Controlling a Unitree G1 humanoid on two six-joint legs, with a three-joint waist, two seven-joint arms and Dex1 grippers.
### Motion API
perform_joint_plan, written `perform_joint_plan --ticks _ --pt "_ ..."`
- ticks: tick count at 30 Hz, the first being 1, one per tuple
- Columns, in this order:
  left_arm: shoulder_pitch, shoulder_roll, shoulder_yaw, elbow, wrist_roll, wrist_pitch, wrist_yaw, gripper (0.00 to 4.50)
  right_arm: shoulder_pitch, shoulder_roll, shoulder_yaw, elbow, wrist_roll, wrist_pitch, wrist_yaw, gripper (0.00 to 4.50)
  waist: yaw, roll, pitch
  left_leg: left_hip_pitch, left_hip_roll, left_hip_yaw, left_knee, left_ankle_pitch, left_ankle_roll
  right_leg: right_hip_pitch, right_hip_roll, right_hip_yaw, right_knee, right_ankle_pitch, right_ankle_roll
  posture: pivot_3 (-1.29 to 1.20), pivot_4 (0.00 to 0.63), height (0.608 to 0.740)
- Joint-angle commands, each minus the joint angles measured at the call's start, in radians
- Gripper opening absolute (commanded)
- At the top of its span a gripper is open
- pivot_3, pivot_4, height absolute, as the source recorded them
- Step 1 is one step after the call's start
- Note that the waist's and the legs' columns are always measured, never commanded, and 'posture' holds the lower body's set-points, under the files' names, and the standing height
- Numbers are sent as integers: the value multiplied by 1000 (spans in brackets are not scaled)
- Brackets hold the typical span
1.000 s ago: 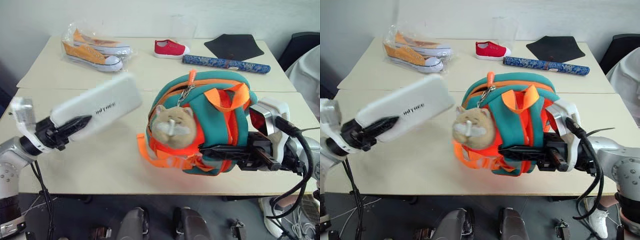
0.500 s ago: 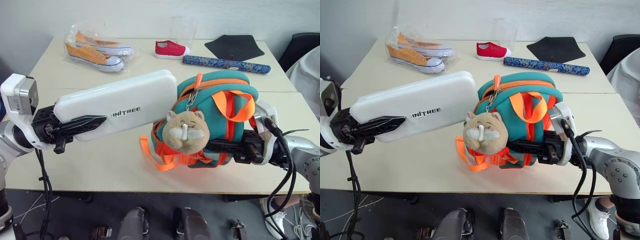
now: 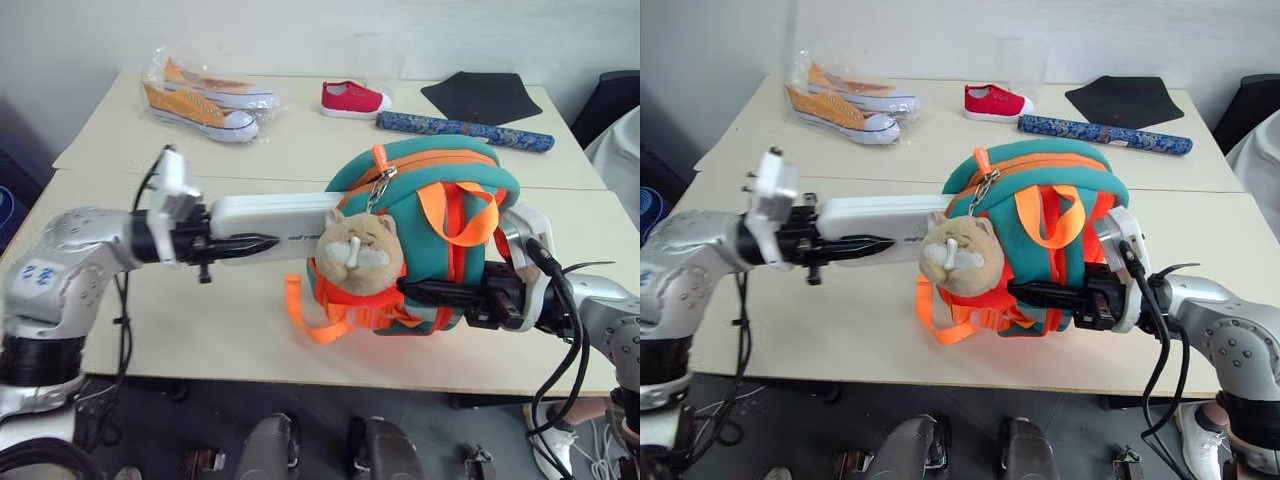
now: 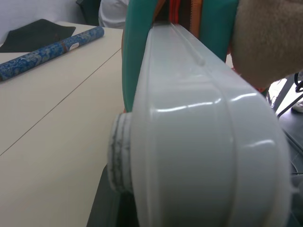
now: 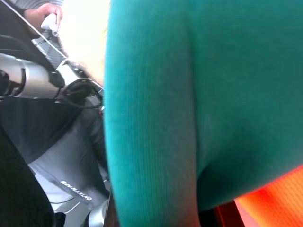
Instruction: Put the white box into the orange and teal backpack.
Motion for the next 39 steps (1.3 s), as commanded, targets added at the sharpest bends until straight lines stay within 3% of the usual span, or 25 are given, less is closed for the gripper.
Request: perform_joint_plan --ticks 1,8,11,15,22,26,28,32,39 --pt "-114 -105 -120 0 37 22 12 1211 5 -5 -27 -45 42 7 -9 22 4 0 0 0 0 -1 1 2 3 0 0 0 0 0 0 0 150 740" --pt "-285 -302 -283 262 242 -150 -20 1211 58 12 -63 -84 32 -18 -84 22 0 0 0 -2 -1 1 3 2 7 0 2 -2 1 0 0 0 150 740" --pt "-301 -353 -268 323 257 -159 -13 1211 93 29 -90 -107 43 -31 -132 22 0 0 0 -2 -1 1 5 3 7 1 2 -2 1 0 0 0 150 740" --pt "-289 -329 -218 314 221 -97 -41 2500 163 62 -104 -152 38 -58 -184 0 0 -1 0 -2 0 -1 6 3 8 2 1 -2 1 1 1 0 150 740" --pt "-259 -175 -48 326 118 -217 -307 4465 148 131 -79 -151 -15 -126 -251 0 -13 -1 1 -1 1 -1 4 4 4 0 2 -2 3 0 1 0 150 740" --pt "-206 -22 -10 288 90 -217 -479 4465 128 158 -46 -137 -53 -148 -260 0 -17 0 0 -1 1 0 3 5 3 0 2 -2 3 0 1 0 150 740" --pt "-176 -4 16 233 62 -216 -489 4465 106 176 -26 -120 -86 -167 -267 0 -17 0 0 -1 1 0 3 5 4 0 2 -2 3 0 1 0 150 740" --pt "-109 -64 44 75 30 -245 -404 4465 58 206 19 -81 -149 -192 -272 0 -4 -1 0 -1 0 -2 4 4 5 1 0 -1 2 0 1 0 150 740" --pt "-51 -213 -13 -34 134 -371 -216 4465 13 224 56 -51 -174 -191 -249 0 -6 0 0 -1 -1 -2 4 4 6 1 1 -2 3 0 1 0 150 740"
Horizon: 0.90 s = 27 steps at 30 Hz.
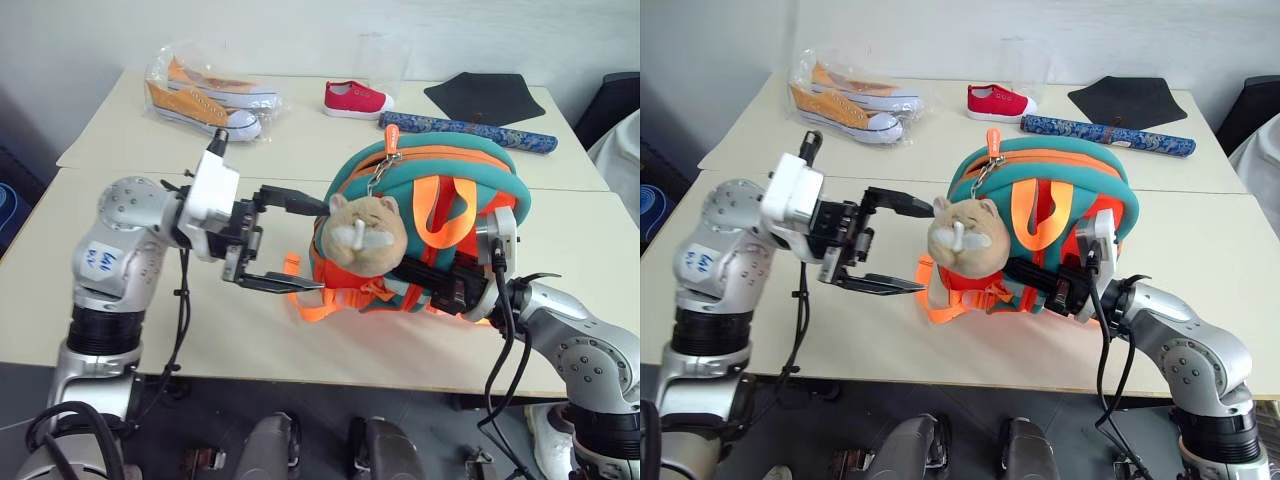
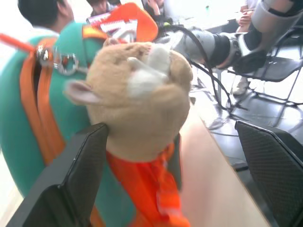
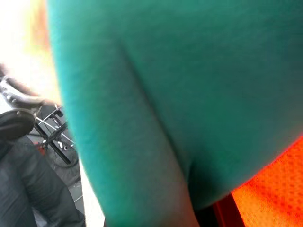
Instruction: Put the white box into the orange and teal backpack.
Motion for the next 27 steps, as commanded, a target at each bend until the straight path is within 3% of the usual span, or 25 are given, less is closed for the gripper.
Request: perform_joint_plan --ticks 1,6,12,17,21,27 --pt "28 -37 -16 -59 35 -27 98 4465 -25 4 -1 -9 11 -7 15 0 -4 0 0 0 0 1 0 0 0 0 0 0 1 0 0 0 150 740" --pt "56 -103 -42 -56 72 -76 177 4465 -20 -2 -7 -16 23 1 19 0 -4 0 0 1 1 1 0 1 0 0 1 0 1 0 0 0 150 740" --pt "52 -103 -26 -6 94 -109 201 2794 0 -6 -21 -28 30 4 12 0 0 0 0 0 1 1 0 0 0 0 1 0 1 0 0 0 150 740" --pt "7 -55 41 50 43 -23 235 1457 28 6 -80 -48 82 -7 -11 0 0 0 0 1 1 1 0 0 0 0 1 0 1 0 0 0 150 740" --pt "-42 -2 123 112 -49 71 223 1302 74 3 -154 -72 160 -8 -43 0 0 0 0 0 1 0 0 0 0 0 1 0 1 0 0 0 150 740" --pt "-100 96 164 250 -59 147 206 1302 159 -10 -210 -101 201 -19 -62 0 0 0 0 0 0 0 0 0 0 0 1 0 1 0 0 0 150 740"
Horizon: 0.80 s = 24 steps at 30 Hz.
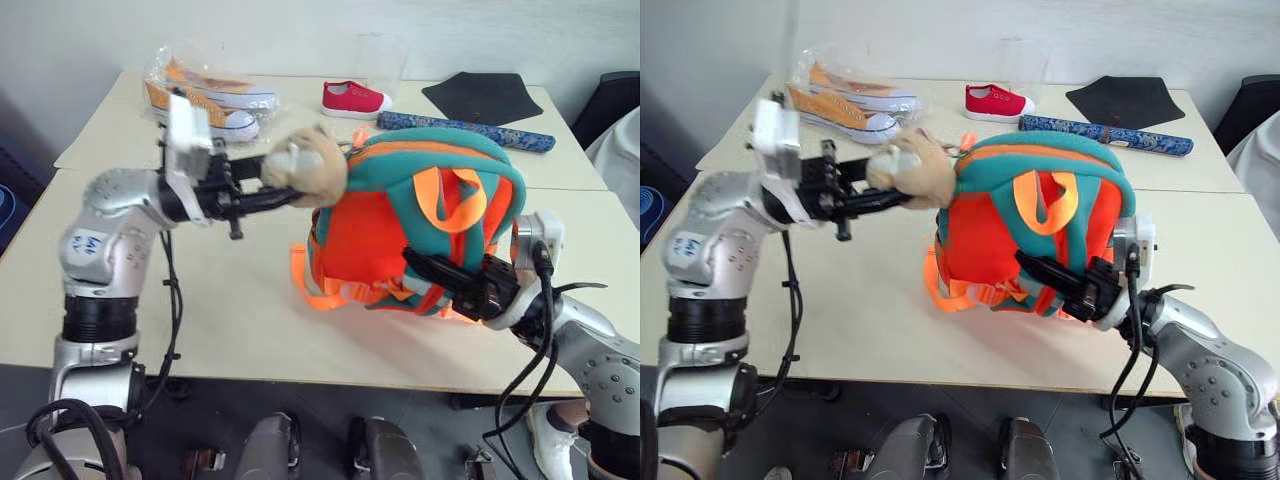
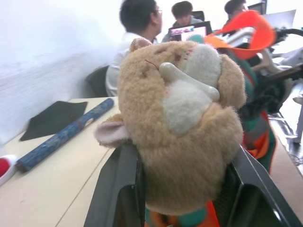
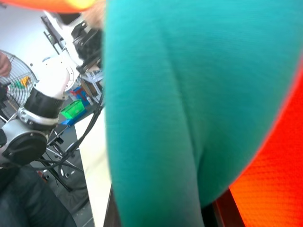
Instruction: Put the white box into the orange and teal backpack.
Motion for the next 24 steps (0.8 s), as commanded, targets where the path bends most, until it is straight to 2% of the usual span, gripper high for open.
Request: perform_joint_plan --ticks 1,2,4,7,9,13,16,19,21,22,24 --pt "-26 56 55 89 -15 49 -7 1302 37 -1 -68 -41 37 -29 -25 0 0 0 0 0 0 0 0 0 0 0 0 0 0 0 0 0 150 740" --pt "-24 69 53 120 -14 83 -5 1302 49 5 -72 -44 37 -35 -31 0 0 0 0 0 0 0 0 0 0 0 0 0 0 0 0 0 150 740" --pt "11 95 5 178 63 41 -16 1302 65 15 -69 -51 32 -46 -40 0 -2 0 0 0 0 0 0 0 0 0 0 0 0 0 0 0 150 740" --pt "106 114 -92 265 181 -108 -92 1302 75 27 -53 -60 28 -57 -52 0 -4 1 0 1 0 1 -1 0 0 0 0 1 0 0 0 0 150 740" --pt "165 77 -111 326 207 -215 -127 1302 78 33 -39 -64 24 -63 -55 0 -4 1 -1 3 0 3 -3 0 0 0 0 3 0 0 0 0 150 740" --pt "228 14 -127 360 224 -306 -151 1302 78 34 -30 -66 21 -64 -56 0 2 -1 -1 1 0 2 -2 0 0 -1 -1 2 -1 0 0 0 150 740" --pt "250 -35 -117 340 189 -291 -143 1302 74 36 -23 -61 17 -65 -56 0 1 -1 -1 1 0 1 -2 -3 -4 -1 -2 2 -1 0 0 0 150 740" --pt "274 -50 -138 330 214 -292 -144 1302 74 34 6 -57 -32 -72 -48 0 0 -1 -1 1 0 1 -3 -3 -3 -1 -2 2 -1 0 0 0 150 740" --pt "287 -38 -144 346 252 -318 -135 2008 80 25 25 -56 -92 -98 -27 0 -4 -1 -1 1 0 1 -3 -2 -1 -1 -2 2 -1 0 0 0 150 740" --pt "288 -30 -118 353 241 -319 -130 2209 88 -7 27 -61 -122 -104 5 0 -4 -1 -1 1 0 1 -3 -2 0 -1 -1 2 -1 0 0 0 150 740" --pt "290 -9 -80 353 222 -323 -135 2723 98 -56 21 -66 -159 -109 51 639 -4 -1 -1 1 0 2 -3 -2 0 -1 -1 2 -1 0 0 0 150 740"
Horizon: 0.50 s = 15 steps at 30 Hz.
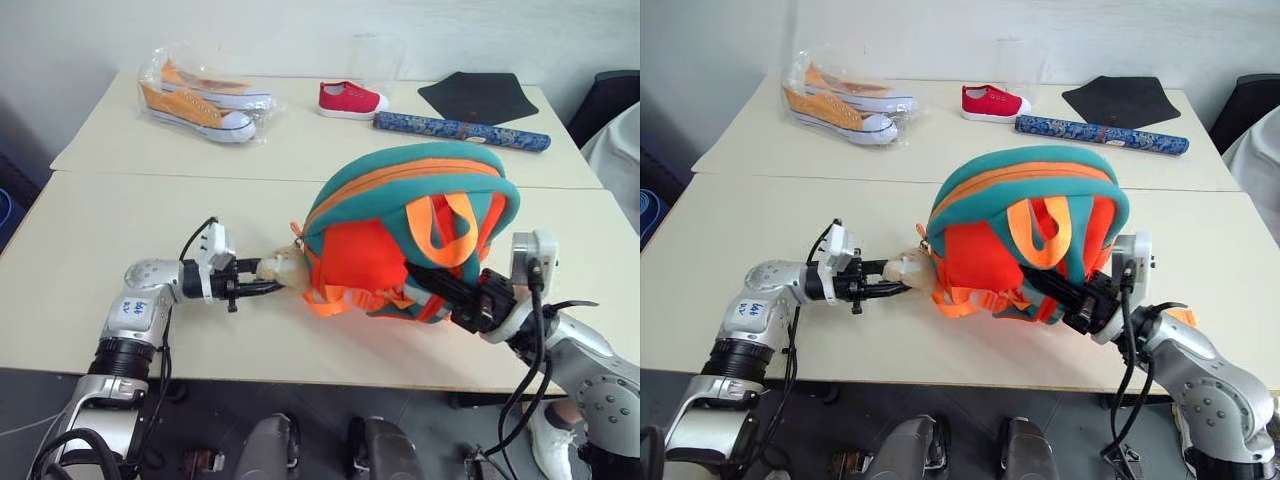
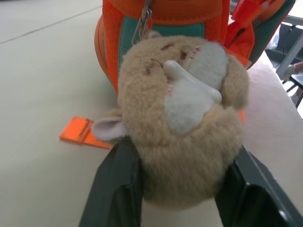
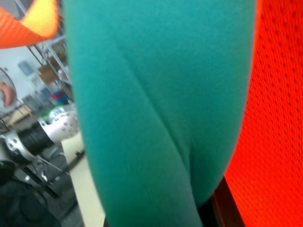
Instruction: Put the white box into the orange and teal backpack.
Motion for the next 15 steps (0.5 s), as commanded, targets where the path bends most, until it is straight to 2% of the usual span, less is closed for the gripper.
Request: perform_joint_plan --ticks 1,4,6,8,11,13,15 --pt "21 62 70 -9 -8 -9 -5 3110 24 -89 -26 -38 -77 -45 89 929 -1 0 0 0 0 0 0 0 0 0 0 0 0 0 0 0 150 740" --pt "101 169 148 -91 -20 -21 -21 4012 121 -205 -145 -63 -228 -163 205 1944 -2 0 0 0 0 0 -1 -1 1 0 0 0 -1 0 0 0 150 740" --pt "151 240 203 -117 -12 -25 -2 4500 194 -239 -247 -40 -264 -208 265 2618 -2 0 0 0 0 0 -2 -1 0 0 0 0 -2 0 0 0 150 740" --pt "202 289 265 -146 -45 16 7 4500 279 -261 -338 20 -294 -256 363 3301 2 0 0 0 0 -1 -2 -2 0 0 0 -1 -3 0 0 0 150 740" --pt "289 329 336 -189 -75 46 3 4500 340 -284 -394 168 -392 -382 478 4301 5 0 0 1 0 0 -1 -5 2 3 0 -1 -4 0 0 0 150 740" --pt "367 346 382 -205 -65 30 8 4500 342 -302 -397 318 -491 -509 528 4301 3 0 0 1 -1 1 0 -9 2 3 -1 1 -5 0 1 0 150 740" --pt "435 344 417 -197 -42 -38 14 4500 307 -309 -388 457 -521 -573 564 4409 2 0 0 1 -1 2 -1 -9 3 3 -2 1 -6 1 2 0 150 740"
